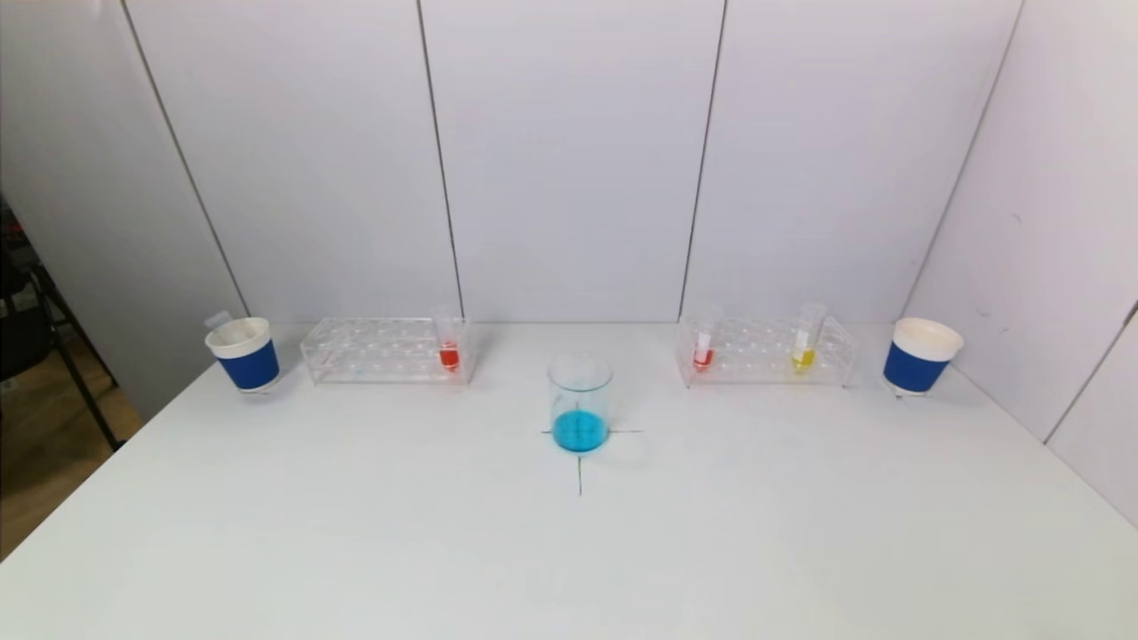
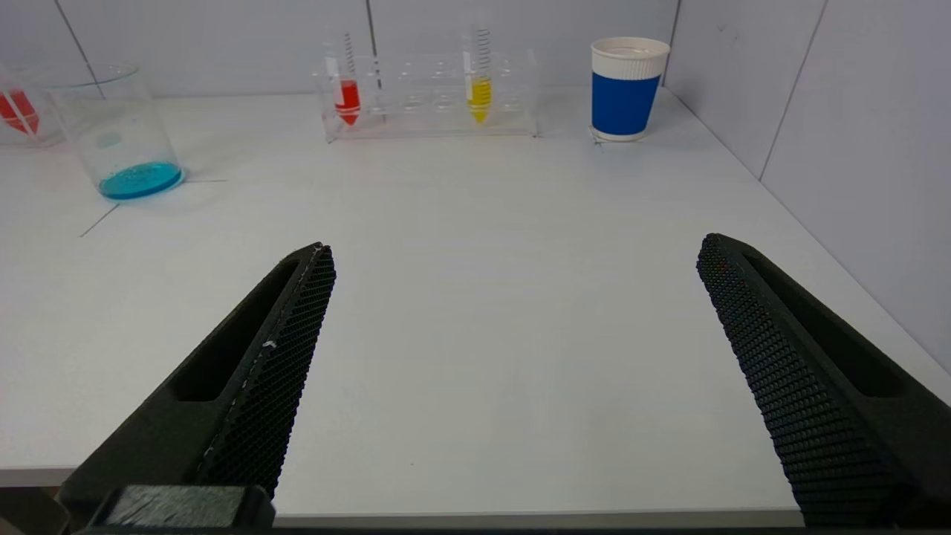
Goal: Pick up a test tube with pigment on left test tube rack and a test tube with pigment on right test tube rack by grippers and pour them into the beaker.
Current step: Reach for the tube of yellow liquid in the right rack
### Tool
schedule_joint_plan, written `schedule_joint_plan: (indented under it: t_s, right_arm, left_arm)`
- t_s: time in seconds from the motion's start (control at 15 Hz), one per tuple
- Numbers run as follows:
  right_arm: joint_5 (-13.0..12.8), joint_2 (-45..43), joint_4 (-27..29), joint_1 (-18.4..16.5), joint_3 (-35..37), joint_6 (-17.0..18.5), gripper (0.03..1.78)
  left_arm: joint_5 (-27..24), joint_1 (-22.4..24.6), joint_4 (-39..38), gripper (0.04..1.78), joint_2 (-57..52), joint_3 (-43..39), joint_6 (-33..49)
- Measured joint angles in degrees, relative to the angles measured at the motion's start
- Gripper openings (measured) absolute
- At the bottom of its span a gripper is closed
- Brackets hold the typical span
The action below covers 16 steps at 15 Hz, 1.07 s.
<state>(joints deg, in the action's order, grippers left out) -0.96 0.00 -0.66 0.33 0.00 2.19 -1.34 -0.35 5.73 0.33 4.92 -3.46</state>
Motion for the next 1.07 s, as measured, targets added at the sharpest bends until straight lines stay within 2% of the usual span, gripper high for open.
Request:
schedule_joint_plan:
  t_s: [0.2,1.07]
  right_arm:
    - [0.0,0.0,0.0,0.0,0.0,0.0,1.77]
    - [0.0,0.0,0.0,0.0,0.0,0.0,1.77]
  left_arm:
    - [0.0,0.0,-5.0,1.76,-0.3,-4.2,0.0]
    - [0.8,0.0,-5.5,1.76,-0.3,-4.9,2.0]
